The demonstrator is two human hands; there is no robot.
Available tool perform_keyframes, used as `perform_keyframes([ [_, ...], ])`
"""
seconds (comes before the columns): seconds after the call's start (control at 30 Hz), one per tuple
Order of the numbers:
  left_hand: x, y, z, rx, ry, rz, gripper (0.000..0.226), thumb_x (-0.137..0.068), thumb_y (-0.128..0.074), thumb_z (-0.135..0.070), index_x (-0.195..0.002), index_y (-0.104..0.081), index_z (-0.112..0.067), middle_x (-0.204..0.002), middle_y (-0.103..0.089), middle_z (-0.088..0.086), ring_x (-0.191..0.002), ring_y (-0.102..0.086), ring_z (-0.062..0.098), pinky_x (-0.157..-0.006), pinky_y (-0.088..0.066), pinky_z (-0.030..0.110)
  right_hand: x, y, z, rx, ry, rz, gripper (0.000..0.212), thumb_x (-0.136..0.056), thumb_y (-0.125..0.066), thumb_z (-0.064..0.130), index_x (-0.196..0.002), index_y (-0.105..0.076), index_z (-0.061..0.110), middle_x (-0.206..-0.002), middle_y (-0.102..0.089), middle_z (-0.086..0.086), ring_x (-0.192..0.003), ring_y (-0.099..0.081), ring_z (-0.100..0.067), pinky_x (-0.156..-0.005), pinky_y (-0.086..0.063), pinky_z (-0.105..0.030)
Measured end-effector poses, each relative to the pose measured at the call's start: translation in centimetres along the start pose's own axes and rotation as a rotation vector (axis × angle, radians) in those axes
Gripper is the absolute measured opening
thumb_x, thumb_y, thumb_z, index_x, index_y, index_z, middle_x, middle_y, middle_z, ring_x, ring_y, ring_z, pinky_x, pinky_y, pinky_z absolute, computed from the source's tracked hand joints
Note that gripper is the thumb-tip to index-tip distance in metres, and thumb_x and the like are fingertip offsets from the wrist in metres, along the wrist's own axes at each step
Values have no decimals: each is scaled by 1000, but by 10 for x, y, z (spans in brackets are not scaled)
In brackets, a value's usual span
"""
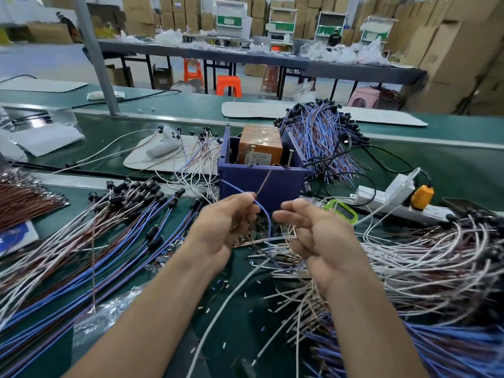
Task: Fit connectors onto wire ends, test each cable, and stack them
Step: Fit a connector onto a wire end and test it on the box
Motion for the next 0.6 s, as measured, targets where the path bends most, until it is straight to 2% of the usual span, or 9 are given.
perform_keyframes([
  [0.13,8,0,-10,-131,-38,0,20,-93,-62,-2,-77,-66,-13,-67,-71,1,-56,-61,8,-57,-44,20,12,29,20,-164,-19,20,42,-108,-45,27,-86,-69,1,-72,-71,-18,-30,-21,-7,-33,-25,-20],
  [0.2,12,-9,-13,-147,-40,32,26,-91,-60,6,-75,-62,-14,-63,-67,2,-54,-57,10,-60,-40,22,21,49,31,-186,-19,6,46,-109,-42,26,-82,-68,1,-64,-67,-14,-30,-22,-6,-34,-24,-18],
  [0.23,14,-13,-12,-128,-16,55,23,-90,-60,8,-80,-63,-13,-62,-66,3,-54,-56,11,-59,-40,22,27,60,37,-190,-14,-4,44,-108,-41,24,-81,-67,0,-62,-65,-13,-30,-22,-6,-34,-23,-18],
  [0.3,22,-23,-5,-147,61,167,18,-90,-61,8,-88,-69,-8,-64,-66,6,-51,-57,9,-50,-43,16,40,86,47,-186,11,-39,42,-107,-41,19,-79,-65,-1,-61,-61,-13,-30,-26,-5,-32,-23,-19],
  [0.33,27,-29,0,-214,85,261,20,-91,-62,6,-82,-73,-8,-66,-67,7,-52,-58,9,-47,-43,14,47,100,51,-169,24,-68,43,-108,-41,18,-78,-64,-2,-60,-60,-13,-29,-30,-5,-32,-24,-18],
  [0.43,42,-45,13,-551,72,477,28,-89,-69,-1,-65,-76,-13,-74,-73,10,-58,-61,11,-45,-40,13,70,148,63,-48,58,-232,45,-109,-39,18,-77,-61,-3,-55,-64,-14,-33,-50,-11,-35,-40,-17],
  [0.5,47,-56,15,-709,33,501,22,-86,-75,-4,-66,-78,-14,-79,-77,13,-60,-63,13,-45,-40,14,86,179,71,102,91,-353,38,-107,-43,16,-79,-61,-3,-56,-66,-15,-37,-59,-17,-38,-47,-21],
  [0.6,57,-78,20,-917,-35,575,11,-80,-83,-11,-70,-81,-14,-72,-77,10,-57,-66,9,-51,-46,17,104,215,84,493,100,-474,38,-104,-45,17,-82,-65,-7,-62,-70,-19,-45,-66,-25,-40,-49,-24],
])
Point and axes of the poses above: each hand's wrist, its own x-axis away from the middle knuckle, its own y-axis out of the back of the hand, z = x × y, the point moved 6 cm from there along -x, towards the middle knuckle
